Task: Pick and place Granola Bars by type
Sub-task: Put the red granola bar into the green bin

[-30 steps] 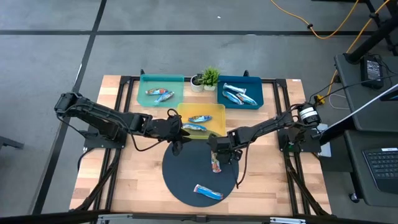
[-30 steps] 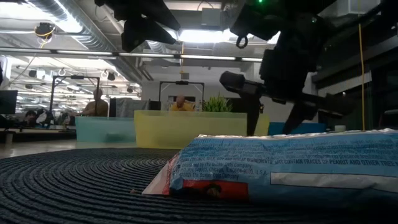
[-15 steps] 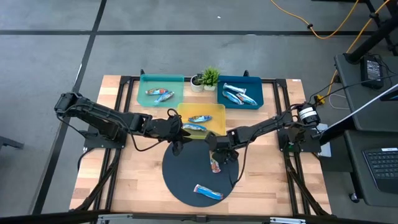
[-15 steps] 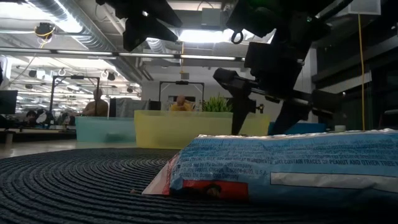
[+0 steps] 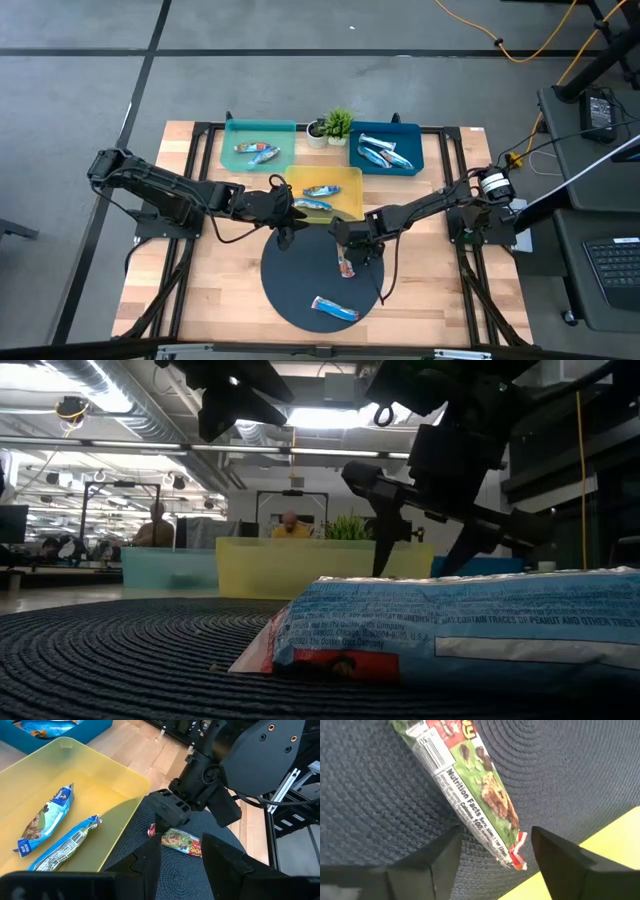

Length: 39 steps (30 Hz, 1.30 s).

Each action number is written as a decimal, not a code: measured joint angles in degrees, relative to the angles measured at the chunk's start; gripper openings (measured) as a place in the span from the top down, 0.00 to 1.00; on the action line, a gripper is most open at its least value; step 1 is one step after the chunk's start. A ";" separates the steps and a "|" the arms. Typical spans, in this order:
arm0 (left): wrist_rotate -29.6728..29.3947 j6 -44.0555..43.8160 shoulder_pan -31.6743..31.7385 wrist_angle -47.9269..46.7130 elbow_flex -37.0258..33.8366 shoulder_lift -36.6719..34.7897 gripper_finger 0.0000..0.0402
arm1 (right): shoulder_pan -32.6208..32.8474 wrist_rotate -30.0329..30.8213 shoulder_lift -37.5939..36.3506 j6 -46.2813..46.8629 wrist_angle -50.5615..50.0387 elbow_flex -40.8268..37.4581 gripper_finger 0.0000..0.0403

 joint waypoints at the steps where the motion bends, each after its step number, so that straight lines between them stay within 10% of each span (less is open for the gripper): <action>1: 0.00 -0.01 0.00 0.01 0.00 0.00 0.68 | 0.00 0.00 0.00 0.00 0.00 0.00 0.42; 22: -0.31 0.81 0.00 -0.01 0.00 0.00 0.68 | -0.04 0.04 -0.02 1.85 0.02 -0.02 0.97; 39: -0.33 2.08 0.00 -0.45 0.00 0.00 0.68 | -1.46 -0.13 -0.04 24.13 -22.24 13.86 0.98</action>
